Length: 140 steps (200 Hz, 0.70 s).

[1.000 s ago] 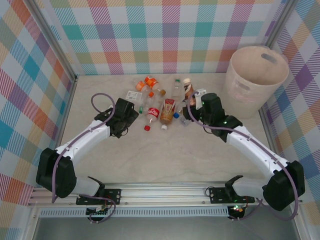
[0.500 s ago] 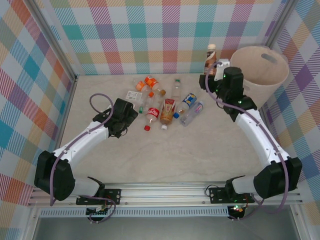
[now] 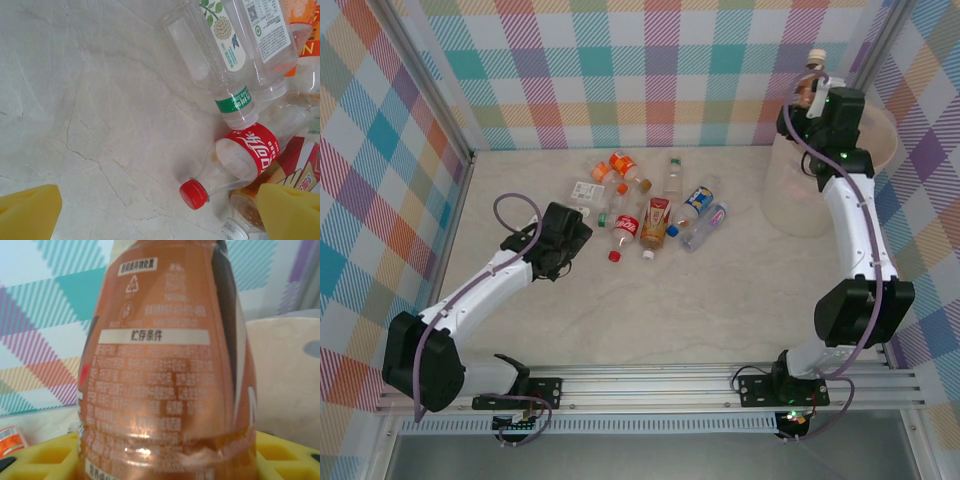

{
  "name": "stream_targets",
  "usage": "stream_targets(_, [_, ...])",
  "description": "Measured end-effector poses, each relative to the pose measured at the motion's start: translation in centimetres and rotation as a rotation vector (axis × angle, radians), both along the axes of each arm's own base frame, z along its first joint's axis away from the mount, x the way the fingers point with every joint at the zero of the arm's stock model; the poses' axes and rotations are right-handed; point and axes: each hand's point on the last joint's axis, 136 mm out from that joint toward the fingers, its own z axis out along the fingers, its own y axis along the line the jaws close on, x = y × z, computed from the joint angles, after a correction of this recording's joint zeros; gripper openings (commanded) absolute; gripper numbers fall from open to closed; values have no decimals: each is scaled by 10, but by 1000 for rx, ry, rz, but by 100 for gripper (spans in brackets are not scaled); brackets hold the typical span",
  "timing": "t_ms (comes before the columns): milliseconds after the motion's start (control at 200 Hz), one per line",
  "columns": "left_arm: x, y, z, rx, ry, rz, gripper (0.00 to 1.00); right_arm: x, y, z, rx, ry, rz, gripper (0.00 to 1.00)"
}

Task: Put the plastic bottles in the bin

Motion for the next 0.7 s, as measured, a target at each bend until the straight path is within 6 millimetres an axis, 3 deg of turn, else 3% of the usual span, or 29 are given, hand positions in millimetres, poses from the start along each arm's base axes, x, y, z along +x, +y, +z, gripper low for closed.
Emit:
stream_targets(455, [-3,4,-1,7,-4,10,100,-7,-111,-49,-1,160,-294,50])
stream_targets(570, [-3,4,-2,8,-1,10,100,-5,-127,-53,-34,182,-345,51])
stream_targets(700, [-2,3,-12,18,28,9,100,-2,-137,-62,-60,218,-382,61])
